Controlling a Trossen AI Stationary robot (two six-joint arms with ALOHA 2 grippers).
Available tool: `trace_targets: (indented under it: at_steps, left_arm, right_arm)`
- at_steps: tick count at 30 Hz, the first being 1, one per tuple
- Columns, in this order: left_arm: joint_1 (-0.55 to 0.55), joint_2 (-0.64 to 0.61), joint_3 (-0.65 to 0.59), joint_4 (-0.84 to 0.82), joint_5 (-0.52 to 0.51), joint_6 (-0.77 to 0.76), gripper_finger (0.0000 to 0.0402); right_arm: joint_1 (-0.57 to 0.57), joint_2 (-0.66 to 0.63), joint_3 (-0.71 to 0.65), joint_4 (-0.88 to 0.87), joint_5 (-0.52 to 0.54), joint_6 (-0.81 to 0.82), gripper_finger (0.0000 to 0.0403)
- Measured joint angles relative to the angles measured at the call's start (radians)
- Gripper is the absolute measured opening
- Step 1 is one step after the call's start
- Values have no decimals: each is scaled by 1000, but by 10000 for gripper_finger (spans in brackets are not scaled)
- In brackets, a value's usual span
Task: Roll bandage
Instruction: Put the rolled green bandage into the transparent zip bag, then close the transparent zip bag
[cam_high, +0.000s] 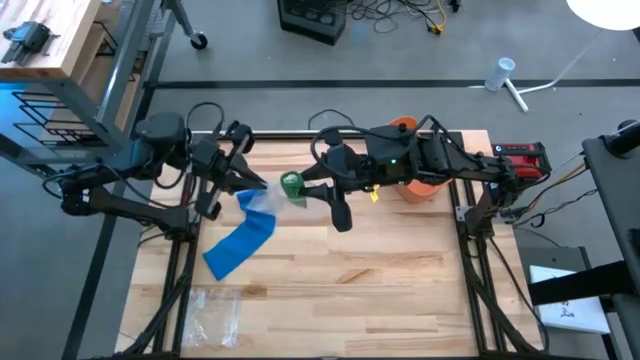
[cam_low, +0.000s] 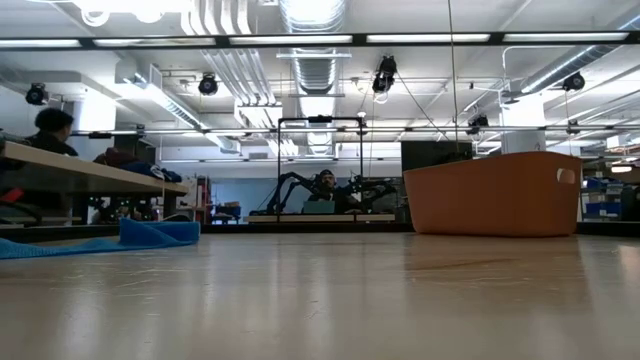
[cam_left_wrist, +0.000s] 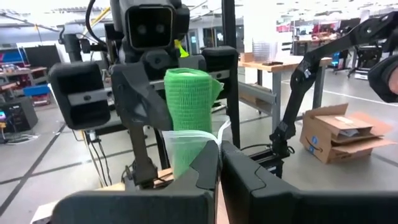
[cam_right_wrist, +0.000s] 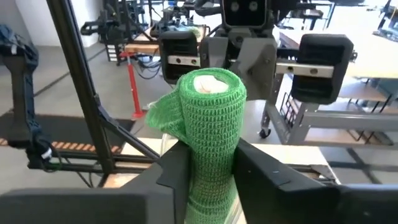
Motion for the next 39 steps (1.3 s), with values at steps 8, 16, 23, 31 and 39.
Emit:
trace_targets:
  at_steps: [8,16,23,31,39]
  left_arm:
    - [0,-22,0,23,-6,-1,0]
    - [0,-42,0,25,-87,-1,0]
    - [0,-82,0,50,-163,-1,0]
    - [0,-103,0,54,-165,-3,0]
    - [0,-97,0,53,-191,-16,0]
  right_arm:
    - [10,0,10,-1,0,102,184]
    - [27,-3,103,-14,0,108,241]
    - [29,-49,102,-114,113,90,272]
    - [28,-47,100,-97,209,65,252]
    - [35,-40,99,-104,130,89,171]
